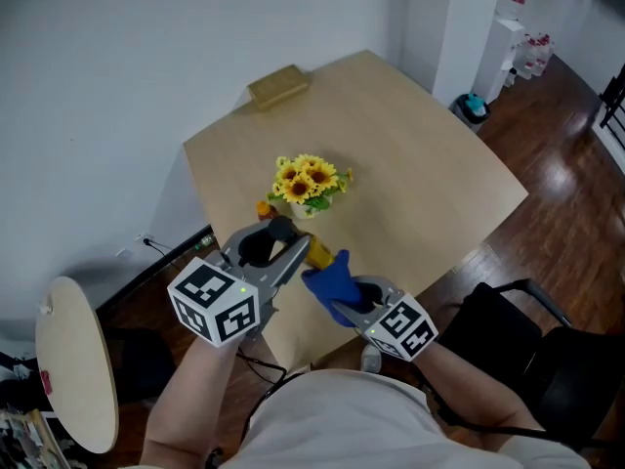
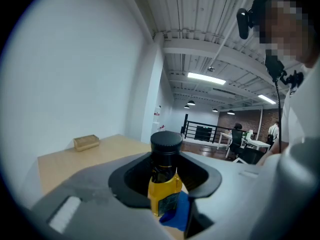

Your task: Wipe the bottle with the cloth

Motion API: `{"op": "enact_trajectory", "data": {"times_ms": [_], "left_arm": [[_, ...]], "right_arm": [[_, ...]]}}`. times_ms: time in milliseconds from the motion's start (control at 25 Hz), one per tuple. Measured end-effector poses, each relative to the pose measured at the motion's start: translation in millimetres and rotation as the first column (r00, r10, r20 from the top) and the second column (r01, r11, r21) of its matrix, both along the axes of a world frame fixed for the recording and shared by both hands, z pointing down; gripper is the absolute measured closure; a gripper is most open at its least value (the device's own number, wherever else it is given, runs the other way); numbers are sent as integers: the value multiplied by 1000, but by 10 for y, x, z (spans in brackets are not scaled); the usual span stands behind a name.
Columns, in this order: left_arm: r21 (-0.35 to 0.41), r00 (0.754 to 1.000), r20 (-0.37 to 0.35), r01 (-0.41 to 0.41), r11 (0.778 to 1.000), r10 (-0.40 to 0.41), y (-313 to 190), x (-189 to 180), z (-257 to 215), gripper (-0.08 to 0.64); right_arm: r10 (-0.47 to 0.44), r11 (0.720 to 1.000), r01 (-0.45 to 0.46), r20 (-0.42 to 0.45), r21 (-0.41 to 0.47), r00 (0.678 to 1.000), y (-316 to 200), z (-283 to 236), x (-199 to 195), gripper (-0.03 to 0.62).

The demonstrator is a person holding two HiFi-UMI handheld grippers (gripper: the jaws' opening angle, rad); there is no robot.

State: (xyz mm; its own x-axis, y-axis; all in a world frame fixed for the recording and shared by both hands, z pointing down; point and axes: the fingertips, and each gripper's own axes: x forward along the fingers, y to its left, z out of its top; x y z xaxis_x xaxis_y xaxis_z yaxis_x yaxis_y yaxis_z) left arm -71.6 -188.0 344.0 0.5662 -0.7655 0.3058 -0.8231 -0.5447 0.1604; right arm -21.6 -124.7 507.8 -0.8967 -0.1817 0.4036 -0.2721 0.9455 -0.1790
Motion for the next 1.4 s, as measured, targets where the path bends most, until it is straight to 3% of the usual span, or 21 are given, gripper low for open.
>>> {"op": "enact_trajectory", "data": {"times_ms": [200,400,600,760,1080,1240,1400], "left_arm": [[17,1000,-2,21,1000,-21,30,-91,-64,403],[6,999,47,23,1000,-23,86,-199,13,402],[-16,998,60,-30,999,31,198,-151,116,402],[-23,996,41,-75,997,75,309,-94,132,402],[-8,997,11,-79,997,79,412,-219,30,403],[8,996,-2,-85,996,85,422,-254,-85,403],[23,996,-14,-89,996,90,416,-221,-181,402]], "right_arm": [[17,999,-19,-61,-36,998,-110,242,228,439],[106,994,-106,-44,17,993,-455,-130,424,439],[54,991,-64,91,120,994,-552,-1041,127,439],[8,988,-19,71,151,997,-464,-1188,-170,439],[64,997,-67,-77,-38,995,-399,-142,-154,439],[106,978,-124,-109,-171,988,-370,291,-119,439],[72,961,-96,-101,-258,992,-172,407,-282,439]]}}
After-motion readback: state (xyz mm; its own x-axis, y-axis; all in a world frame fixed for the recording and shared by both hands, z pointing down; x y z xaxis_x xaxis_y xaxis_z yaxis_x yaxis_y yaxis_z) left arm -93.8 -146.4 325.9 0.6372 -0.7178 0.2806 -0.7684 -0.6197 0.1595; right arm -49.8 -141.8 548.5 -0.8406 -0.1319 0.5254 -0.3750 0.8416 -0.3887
